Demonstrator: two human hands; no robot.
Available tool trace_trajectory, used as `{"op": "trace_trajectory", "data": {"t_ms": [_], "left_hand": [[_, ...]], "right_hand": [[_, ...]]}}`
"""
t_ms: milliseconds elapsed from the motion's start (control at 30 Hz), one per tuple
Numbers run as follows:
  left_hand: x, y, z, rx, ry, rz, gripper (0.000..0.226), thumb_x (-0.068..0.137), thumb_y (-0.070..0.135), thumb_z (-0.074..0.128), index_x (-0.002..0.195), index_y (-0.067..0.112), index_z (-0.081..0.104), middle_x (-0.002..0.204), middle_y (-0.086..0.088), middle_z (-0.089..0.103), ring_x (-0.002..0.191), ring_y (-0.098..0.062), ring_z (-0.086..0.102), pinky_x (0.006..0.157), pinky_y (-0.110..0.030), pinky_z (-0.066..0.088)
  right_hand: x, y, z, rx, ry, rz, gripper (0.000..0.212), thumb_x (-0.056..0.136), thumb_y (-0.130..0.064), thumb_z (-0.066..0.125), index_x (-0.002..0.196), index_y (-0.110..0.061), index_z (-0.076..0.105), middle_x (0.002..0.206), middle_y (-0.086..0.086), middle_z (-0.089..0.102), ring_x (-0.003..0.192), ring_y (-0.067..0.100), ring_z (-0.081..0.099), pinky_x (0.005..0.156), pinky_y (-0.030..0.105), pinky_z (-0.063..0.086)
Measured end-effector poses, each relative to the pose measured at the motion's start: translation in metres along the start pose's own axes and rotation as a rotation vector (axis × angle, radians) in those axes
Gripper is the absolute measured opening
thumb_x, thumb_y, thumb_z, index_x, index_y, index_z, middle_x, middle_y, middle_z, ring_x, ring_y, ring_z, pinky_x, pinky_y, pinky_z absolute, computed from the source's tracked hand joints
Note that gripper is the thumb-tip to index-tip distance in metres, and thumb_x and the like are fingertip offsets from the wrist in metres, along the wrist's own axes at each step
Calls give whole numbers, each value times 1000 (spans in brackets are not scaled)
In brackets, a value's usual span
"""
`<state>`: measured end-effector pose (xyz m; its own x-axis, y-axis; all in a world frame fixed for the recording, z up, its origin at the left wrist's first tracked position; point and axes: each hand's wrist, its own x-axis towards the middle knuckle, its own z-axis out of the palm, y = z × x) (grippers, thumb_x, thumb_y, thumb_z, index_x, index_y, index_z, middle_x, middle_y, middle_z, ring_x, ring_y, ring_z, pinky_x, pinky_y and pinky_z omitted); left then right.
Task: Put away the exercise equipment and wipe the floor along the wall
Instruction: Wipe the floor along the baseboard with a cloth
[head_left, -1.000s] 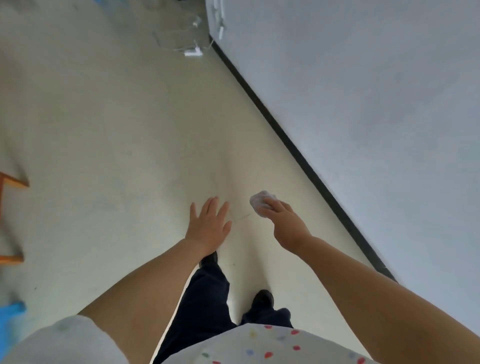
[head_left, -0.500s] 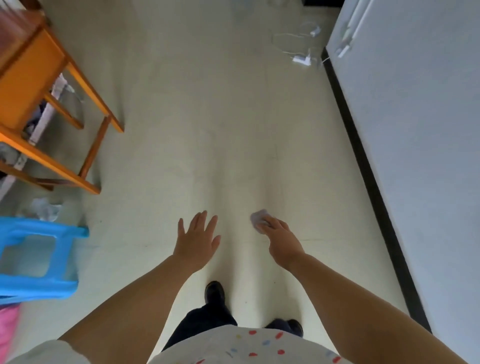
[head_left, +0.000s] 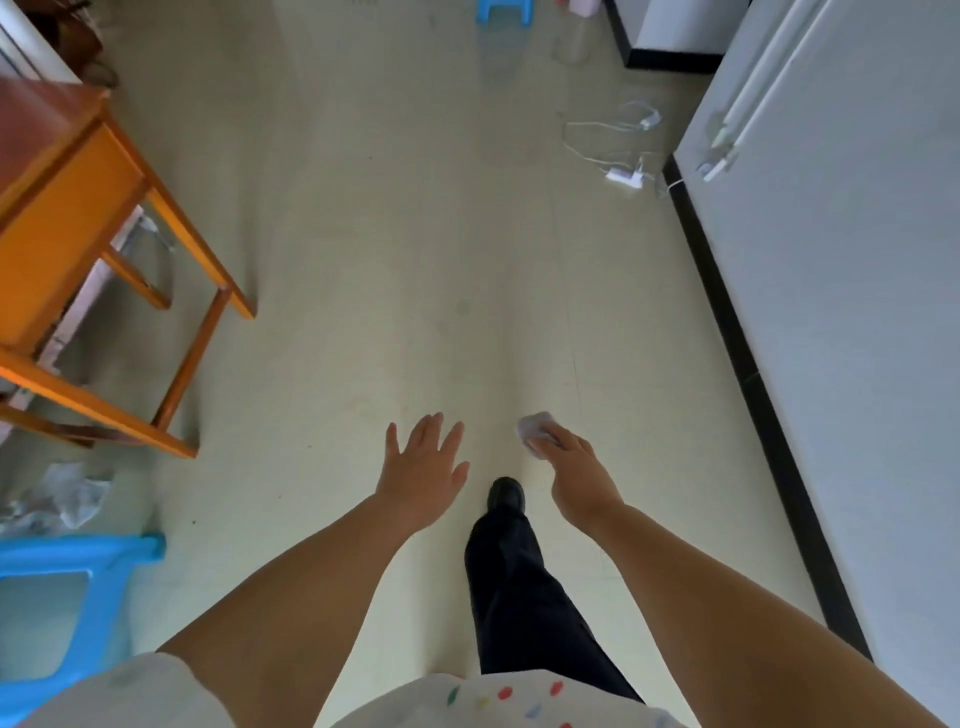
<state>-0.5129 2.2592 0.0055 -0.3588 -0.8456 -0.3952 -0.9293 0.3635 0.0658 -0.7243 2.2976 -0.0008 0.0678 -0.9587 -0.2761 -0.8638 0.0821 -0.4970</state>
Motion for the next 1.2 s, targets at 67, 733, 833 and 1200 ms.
{"op": "trace_trajectory", "data": {"t_ms": [67,733,833,1200], "left_hand": [[50,-6,-20,16,12,15,57,102,42,16,152,21,1,160,-8,2,148,-21,1,117,-52,2],[486,-169,-218,-41,10,-238,56,102,41,16,152,21,1,160,-7,3,148,-20,3,117,-52,5],[561,-206,-258,35,19,-169,57,102,41,16,152,20,1,160,-8,4,148,-20,5,117,-52,7],[820,-224,-391,47,31,15,56,102,41,20,152,21,7,159,-8,9,147,-20,9,116,-52,7]], "right_hand": [[43,13,-16,-25,11,19,74,78,18,35,137,-24,46,150,-10,28,136,20,27,106,30,34],[576,31,-183,-62,10,-77,70,72,17,35,128,-21,54,145,-7,37,132,22,35,97,33,44],[661,27,-200,38,75,-43,70,70,17,34,123,-22,58,143,-5,41,132,24,38,101,38,44],[882,74,-291,87,131,19,76,63,22,36,116,-29,55,134,-10,44,123,24,44,100,39,45]]}}
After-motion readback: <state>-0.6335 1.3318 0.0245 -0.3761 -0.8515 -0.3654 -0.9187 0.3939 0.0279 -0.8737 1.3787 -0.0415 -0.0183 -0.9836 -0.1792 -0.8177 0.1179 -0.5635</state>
